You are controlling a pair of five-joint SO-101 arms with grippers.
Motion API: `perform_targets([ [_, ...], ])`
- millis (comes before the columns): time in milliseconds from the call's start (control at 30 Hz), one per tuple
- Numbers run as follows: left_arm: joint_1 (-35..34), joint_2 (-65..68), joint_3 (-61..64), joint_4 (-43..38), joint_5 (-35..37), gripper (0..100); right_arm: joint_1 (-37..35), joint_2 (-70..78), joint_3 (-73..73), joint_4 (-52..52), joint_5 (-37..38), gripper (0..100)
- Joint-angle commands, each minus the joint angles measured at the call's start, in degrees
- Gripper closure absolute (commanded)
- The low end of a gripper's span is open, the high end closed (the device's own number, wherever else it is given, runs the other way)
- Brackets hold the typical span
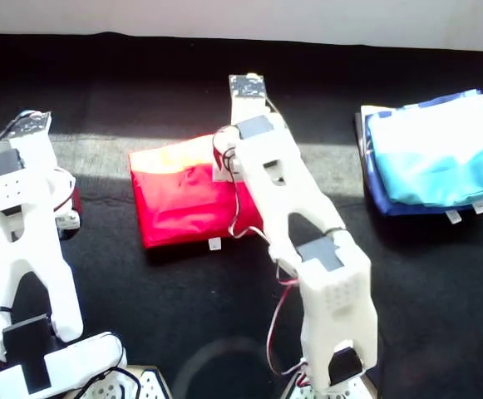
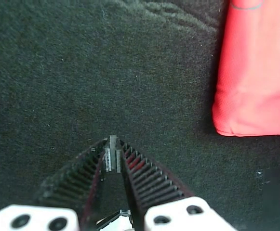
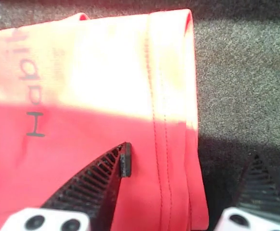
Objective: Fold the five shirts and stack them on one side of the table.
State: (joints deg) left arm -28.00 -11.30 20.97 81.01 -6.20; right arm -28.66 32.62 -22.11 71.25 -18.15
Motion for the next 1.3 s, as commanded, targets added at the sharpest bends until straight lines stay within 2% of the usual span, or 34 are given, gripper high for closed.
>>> perform_targets([
  [0,-1.1,-2.3,-0.1,-0.5,-0.7,99,-0.4,4.4,-9.0,1.6,-0.4,64.5],
  [367,-1.1,-2.5,-0.1,-0.4,-0.7,99,0.0,24.2,-23.3,3.1,0.7,65.8],
  [433,-1.1,-2.5,-0.1,-0.4,-0.7,99,-0.5,25.3,-27.3,5.8,5.5,74.1],
  [533,-1.1,-2.5,-0.1,-0.4,-0.7,99,-1.0,26.6,-31.5,9.5,12.0,99.5],
  [600,-1.1,-2.5,-0.1,-0.5,-0.7,99,-0.3,26.9,-33.9,11.9,12.6,96.1],
  [667,-1.1,-2.5,-0.1,-0.5,-0.7,99,1.0,27.1,-36.5,13.8,12.5,99.6],
  [800,-1.1,-2.5,0.0,-1.3,-0.7,99,4.7,26.9,-42.7,18.9,12.5,99.1],
  [967,-1.0,-2.5,2.5,-4.9,-0.7,99,8.4,26.9,-57.9,30.0,12.6,99.2],
  [1067,-1.0,-2.5,5.1,-6.6,-0.7,99,11.1,26.8,-64.6,29.9,13.4,99.2],
  [1133,-1.0,-2.5,6.3,-6.7,-0.7,99,12.7,26.1,-66.8,29.9,16.8,99.2],
  [1267,-1.0,-2.5,7.0,-7.1,-0.7,99,15.8,16.9,-61.4,30.0,19.4,99.2],
])
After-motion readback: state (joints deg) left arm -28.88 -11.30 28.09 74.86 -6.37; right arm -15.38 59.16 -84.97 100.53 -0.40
